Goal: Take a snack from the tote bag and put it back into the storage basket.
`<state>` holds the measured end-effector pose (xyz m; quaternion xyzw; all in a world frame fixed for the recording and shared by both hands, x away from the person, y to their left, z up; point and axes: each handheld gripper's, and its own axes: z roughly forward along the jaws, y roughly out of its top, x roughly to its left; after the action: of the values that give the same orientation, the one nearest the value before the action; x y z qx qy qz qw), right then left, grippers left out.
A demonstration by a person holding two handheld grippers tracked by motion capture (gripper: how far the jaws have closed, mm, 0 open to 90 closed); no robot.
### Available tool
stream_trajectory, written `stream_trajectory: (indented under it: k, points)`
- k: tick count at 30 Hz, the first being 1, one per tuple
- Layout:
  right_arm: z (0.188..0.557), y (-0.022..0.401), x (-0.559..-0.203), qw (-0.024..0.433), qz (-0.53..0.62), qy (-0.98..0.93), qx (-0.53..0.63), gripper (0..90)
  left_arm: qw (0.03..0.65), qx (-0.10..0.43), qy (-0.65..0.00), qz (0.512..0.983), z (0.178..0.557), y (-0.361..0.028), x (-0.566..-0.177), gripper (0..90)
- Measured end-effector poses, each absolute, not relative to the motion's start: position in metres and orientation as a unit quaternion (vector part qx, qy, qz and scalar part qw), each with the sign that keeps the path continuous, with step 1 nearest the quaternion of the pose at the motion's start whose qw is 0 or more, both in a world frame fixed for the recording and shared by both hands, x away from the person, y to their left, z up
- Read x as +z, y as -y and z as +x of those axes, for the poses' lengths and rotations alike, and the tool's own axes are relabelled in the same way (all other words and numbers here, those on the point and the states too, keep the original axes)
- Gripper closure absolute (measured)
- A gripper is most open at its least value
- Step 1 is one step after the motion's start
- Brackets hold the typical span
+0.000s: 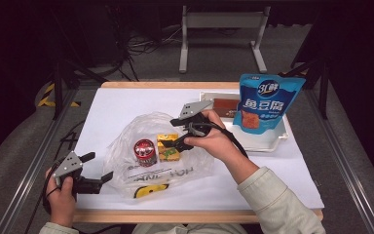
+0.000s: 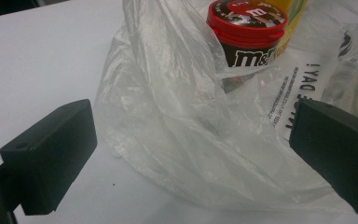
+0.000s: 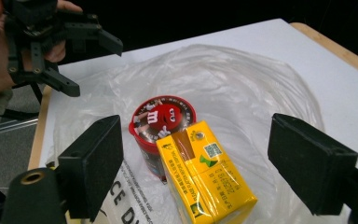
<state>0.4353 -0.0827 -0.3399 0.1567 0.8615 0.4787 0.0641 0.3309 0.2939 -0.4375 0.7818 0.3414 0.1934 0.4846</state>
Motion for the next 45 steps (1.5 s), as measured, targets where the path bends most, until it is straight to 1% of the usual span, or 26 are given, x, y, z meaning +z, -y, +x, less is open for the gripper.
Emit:
stream_trajectory:
  k: [8, 17, 26, 33, 41, 45]
  points:
    - [0.443, 0.077, -0.361, 0.059, 0.161, -0.872, 0.459, 18.5, 0.485, 0.193, -0.341, 0.782, 0.331, -0.294, -0.437, 1.3]
    - [0.447, 0.075, -0.376, 0.05, 0.161, -0.879, 0.447, 18.4, 0.484, 0.193, -0.341, 0.782, 0.331, -0.294, -0.437, 1.3]
    - [0.451, 0.071, -0.39, 0.053, 0.158, -0.887, 0.43, 18.4, 0.486, 0.193, -0.341, 0.781, 0.331, -0.294, -0.437, 1.3]
    - [0.451, 0.067, -0.397, 0.048, 0.157, -0.891, 0.423, 18.4, 0.486, 0.193, -0.341, 0.781, 0.331, -0.294, -0.437, 1.3]
    - [0.452, 0.065, -0.401, 0.052, 0.153, -0.897, 0.412, 18.5, 0.485, 0.192, -0.341, 0.782, 0.331, -0.294, -0.437, 1.3]
    - [0.453, 0.065, -0.402, 0.052, 0.152, -0.9, 0.406, 20.7, 0.485, 0.192, -0.341, 0.782, 0.331, -0.294, -0.438, 1.3]
